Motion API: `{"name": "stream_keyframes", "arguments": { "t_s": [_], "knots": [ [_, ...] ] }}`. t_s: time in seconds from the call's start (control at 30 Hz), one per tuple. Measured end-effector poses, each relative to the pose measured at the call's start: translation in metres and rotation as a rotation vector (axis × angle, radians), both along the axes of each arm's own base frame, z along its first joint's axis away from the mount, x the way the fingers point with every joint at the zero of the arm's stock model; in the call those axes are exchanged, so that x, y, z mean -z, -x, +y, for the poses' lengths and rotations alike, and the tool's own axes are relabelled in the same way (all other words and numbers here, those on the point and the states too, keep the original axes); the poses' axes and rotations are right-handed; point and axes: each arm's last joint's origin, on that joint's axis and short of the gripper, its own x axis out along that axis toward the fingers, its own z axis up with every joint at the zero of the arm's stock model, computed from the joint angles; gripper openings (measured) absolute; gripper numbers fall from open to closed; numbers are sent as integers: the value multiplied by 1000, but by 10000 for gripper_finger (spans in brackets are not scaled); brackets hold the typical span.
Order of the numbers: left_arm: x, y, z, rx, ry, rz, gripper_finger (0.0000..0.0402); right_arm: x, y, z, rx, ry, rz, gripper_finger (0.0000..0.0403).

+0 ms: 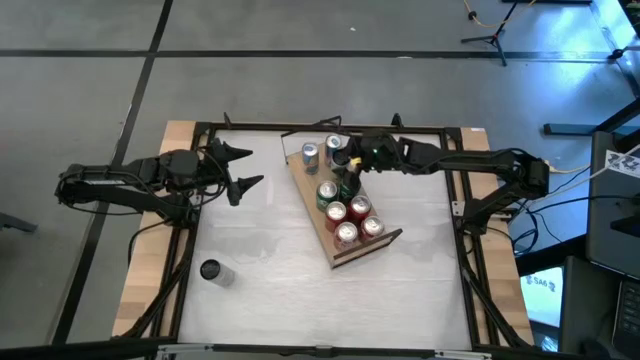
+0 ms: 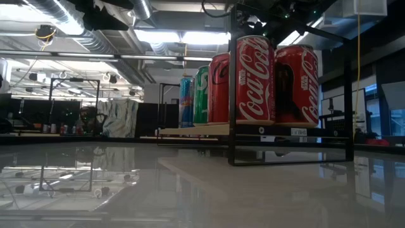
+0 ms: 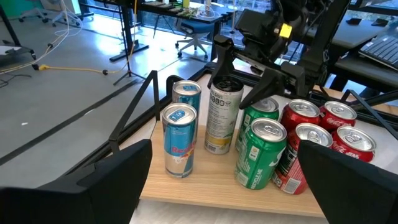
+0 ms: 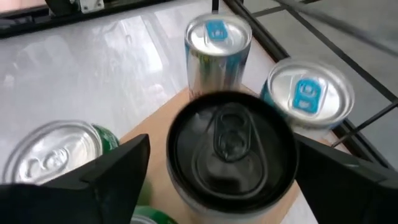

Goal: Place canned beverage on shelf
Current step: Put the right white-yellow soda can on the shelf

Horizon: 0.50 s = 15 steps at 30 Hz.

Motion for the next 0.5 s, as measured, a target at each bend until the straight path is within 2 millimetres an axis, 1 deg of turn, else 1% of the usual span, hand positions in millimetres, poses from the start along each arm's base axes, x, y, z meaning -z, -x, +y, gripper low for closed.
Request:
{"name": "stream_keyframes", "arguments": {
  "t_s": [0.2,0.5],
  "knots": [
    [0,0,0,0,0,-1,392,-12,-2,-1,0,5,-14,361],
    [0,0,0,0,1,-1,392,-23,-5,-2,-1,14,-45,360]
  ]
}}
